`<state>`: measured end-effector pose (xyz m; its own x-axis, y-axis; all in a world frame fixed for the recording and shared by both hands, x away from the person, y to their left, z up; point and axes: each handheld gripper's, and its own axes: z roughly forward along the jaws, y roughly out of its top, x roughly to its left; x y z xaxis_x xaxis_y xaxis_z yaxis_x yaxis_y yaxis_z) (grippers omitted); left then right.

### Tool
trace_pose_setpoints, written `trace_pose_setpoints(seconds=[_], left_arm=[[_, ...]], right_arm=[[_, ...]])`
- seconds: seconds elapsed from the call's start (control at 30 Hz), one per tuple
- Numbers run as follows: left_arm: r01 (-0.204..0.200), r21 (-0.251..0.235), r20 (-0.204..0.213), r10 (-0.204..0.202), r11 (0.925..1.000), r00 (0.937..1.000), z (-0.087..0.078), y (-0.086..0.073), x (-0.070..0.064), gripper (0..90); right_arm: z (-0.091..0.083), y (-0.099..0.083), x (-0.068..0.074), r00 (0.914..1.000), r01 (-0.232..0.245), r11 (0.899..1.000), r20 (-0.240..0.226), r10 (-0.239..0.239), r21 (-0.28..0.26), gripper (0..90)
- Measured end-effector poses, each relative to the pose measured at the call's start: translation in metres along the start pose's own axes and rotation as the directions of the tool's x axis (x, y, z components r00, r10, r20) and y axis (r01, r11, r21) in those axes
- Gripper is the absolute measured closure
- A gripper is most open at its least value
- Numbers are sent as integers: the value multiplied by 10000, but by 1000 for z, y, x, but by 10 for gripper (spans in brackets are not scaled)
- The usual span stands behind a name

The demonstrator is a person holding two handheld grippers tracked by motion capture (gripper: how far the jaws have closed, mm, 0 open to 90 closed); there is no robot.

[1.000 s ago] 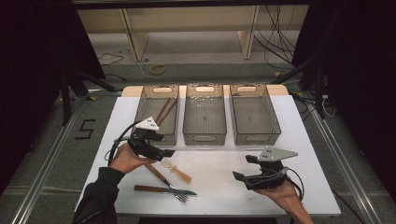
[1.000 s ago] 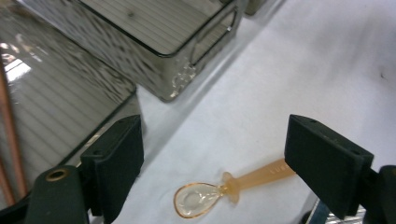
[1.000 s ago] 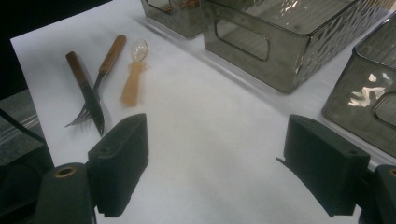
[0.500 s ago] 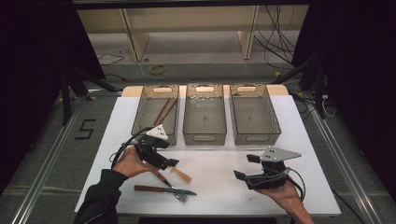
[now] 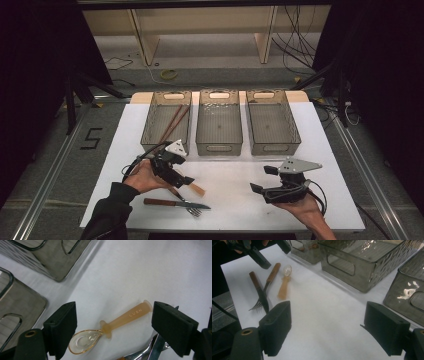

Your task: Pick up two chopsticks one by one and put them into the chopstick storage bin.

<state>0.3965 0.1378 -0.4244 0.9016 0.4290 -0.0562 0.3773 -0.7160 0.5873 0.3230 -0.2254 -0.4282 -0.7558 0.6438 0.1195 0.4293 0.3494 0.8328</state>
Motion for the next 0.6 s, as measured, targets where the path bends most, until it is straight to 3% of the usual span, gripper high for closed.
trace_pose_setpoints(seconds=[0.33,0.6], left_arm=[[-289,495,135,282,9984,9995,11,0,-3,204],[-667,1148,204,648,9911,9977,22,1,-6,210]], right_arm=[[0,-2,-1,10000,-38,10000,1,38,-27,228],[-1,-3,-1,10000,-94,9999,-23,94,-41,228]])
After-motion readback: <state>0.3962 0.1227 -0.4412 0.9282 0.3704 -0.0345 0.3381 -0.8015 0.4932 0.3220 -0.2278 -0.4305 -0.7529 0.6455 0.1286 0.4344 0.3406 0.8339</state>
